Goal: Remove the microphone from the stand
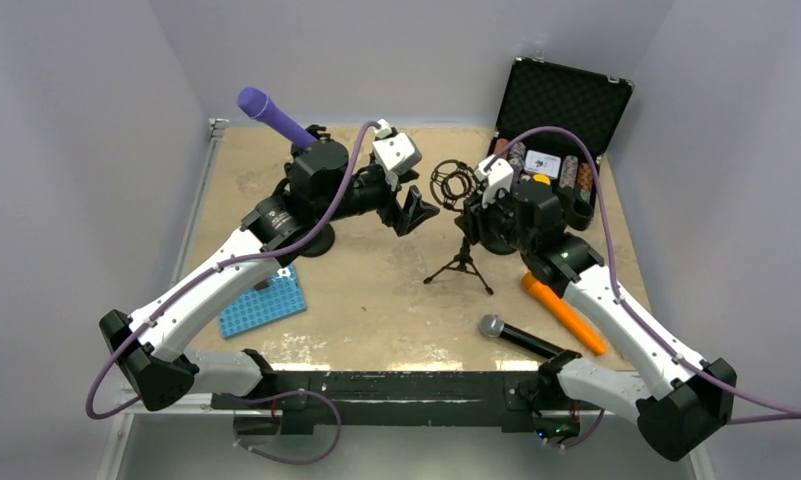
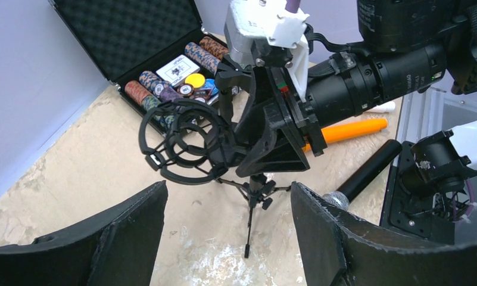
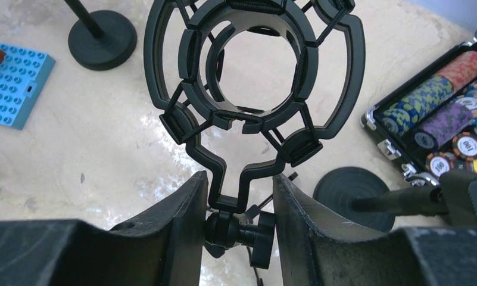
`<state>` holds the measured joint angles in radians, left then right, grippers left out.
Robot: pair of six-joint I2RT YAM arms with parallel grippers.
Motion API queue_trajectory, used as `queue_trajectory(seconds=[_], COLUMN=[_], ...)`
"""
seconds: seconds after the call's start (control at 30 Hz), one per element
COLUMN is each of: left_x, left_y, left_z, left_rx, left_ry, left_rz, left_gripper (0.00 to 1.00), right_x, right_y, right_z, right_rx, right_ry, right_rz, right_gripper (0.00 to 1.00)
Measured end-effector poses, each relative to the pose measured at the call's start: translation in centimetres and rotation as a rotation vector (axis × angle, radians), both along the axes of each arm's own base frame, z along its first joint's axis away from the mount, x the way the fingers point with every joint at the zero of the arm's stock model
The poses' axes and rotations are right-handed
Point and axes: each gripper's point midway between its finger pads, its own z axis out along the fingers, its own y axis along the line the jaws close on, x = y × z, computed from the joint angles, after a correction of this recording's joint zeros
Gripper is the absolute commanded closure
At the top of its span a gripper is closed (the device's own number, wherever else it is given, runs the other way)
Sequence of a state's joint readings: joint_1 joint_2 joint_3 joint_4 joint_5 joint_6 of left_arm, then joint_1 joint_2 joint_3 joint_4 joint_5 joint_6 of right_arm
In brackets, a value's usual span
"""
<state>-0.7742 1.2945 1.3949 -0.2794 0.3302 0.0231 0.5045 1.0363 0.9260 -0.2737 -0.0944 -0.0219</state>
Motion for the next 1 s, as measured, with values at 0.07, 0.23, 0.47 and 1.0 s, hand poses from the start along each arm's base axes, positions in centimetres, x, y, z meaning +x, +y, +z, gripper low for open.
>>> queue_trajectory(seconds=[0.07, 0.23, 0.47, 1.0], left_x=[0.0, -0.1, -0.2, -0.3], left_y=[0.0, 0.1, 0.2, 0.2], left_z=[0.0, -0.2, -0.7, -0.9], left_rx=[0.001, 0.013, 0.032, 0.038], left_ry=[-0.001, -0.003, 0.001, 0.005], left_rz=[-0.001, -0.005, -0.007, -0.013], left_gripper=[0.21, 0.20, 0.20, 0.20], right_x=[0.6, 2.3, 3.8, 4.1], right_y=[0.3, 0.4, -0.1, -0.1], right_z=[0.2, 0.2, 0.3, -1.8], right_rx=[0.000, -0.005, -0.019, -0.040], right_ry=[-0.016, -0.048, -0.082, -0.117], right_rz=[0.003, -0.006, -0.021, 0.011], right_gripper=[1.00, 1.00, 1.00, 1.00])
